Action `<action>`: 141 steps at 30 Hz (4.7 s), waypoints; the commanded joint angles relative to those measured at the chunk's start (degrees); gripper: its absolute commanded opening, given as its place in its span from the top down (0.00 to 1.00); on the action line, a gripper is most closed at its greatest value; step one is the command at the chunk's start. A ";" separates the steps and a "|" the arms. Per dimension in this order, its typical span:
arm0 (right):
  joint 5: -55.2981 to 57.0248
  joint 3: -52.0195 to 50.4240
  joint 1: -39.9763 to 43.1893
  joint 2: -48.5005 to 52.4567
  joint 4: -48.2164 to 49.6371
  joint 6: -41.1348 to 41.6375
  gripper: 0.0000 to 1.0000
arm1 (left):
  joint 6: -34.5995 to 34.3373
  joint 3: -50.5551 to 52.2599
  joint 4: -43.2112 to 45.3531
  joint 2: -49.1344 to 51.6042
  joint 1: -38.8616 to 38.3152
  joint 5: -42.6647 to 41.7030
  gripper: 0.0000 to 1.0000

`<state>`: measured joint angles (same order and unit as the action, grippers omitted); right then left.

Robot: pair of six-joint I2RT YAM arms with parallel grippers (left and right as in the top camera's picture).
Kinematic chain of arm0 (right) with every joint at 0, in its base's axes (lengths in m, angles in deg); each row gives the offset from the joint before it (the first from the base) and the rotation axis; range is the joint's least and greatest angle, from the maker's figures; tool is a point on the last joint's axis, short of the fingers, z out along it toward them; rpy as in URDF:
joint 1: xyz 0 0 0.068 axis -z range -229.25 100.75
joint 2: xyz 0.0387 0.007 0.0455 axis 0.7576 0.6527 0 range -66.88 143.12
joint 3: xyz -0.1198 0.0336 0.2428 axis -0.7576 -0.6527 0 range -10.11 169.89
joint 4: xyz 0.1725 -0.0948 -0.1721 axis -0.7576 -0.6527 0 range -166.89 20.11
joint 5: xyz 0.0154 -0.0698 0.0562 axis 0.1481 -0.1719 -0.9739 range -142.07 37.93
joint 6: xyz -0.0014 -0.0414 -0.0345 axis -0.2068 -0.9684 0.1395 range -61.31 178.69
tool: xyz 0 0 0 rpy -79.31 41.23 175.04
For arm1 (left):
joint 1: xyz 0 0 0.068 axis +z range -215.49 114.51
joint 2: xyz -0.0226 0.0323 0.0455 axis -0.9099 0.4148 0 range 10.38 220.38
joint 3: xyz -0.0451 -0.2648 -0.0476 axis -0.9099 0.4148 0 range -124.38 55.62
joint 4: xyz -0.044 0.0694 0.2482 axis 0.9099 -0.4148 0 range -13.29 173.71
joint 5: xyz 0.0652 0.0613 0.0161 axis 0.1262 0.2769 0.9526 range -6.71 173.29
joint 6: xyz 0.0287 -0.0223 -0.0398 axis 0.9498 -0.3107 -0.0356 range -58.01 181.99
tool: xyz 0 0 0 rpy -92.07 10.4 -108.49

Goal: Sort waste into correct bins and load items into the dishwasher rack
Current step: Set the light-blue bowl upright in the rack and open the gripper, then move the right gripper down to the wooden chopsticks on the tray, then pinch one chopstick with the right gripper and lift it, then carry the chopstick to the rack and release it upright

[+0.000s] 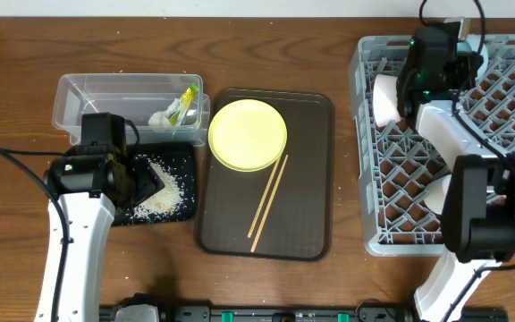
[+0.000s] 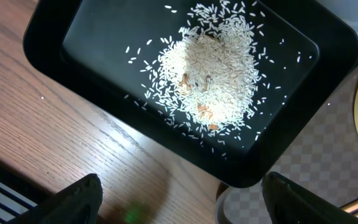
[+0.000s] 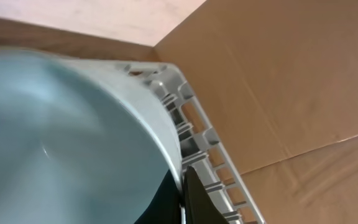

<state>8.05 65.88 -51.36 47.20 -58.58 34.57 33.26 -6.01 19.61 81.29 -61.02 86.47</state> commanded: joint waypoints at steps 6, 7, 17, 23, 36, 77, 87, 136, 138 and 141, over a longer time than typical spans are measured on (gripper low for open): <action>2.84 0.11 -2.54 0.68 -1.03 -0.35 0.99 | -0.76 -0.37 -0.13 -0.20 0.28 0.26 0.15; 3.39 0.11 -2.89 0.68 -1.36 -0.35 0.99 | -0.76 -0.37 -0.13 -0.20 0.28 0.24 0.15; 7.63 0.11 -4.85 0.50 -21.27 19.30 0.99 | -0.76 -0.37 -0.13 -0.20 0.28 0.24 0.15; -7.15 0.11 -4.83 -1.66 -38.07 34.53 0.99 | -0.74 -0.37 -0.15 -0.20 0.28 0.24 0.15; -29.29 0.13 -4.83 -23.30 -45.33 35.19 0.48 | -0.74 -0.37 -0.37 -0.20 0.28 0.26 0.15; -60.28 0.04 -42.34 -3.98 -61.37 68.30 0.41 | -0.74 -0.37 -0.37 -0.20 0.28 0.26 0.14; -58.34 0.02 -42.86 1.66 -60.78 69.94 0.41 | -0.74 -0.37 -0.37 -0.20 0.28 0.26 0.14; -58.62 0.07 -16.09 -27.30 -76.83 32.50 0.99 | -0.74 -0.37 -1.18 -0.20 0.28 0.26 0.14; -58.60 0.04 -13.42 -27.04 -77.96 29.49 0.99 | -0.76 -0.37 -1.16 -0.20 0.28 0.26 0.14; -58.40 0.02 -10.54 -26.16 -78.84 27.67 0.99 | -0.74 -0.37 -1.16 -0.20 0.28 0.26 0.14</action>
<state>-50.77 65.81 -64.06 20.47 -136.96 68.43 33.26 -6.01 18.76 81.29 -61.02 86.45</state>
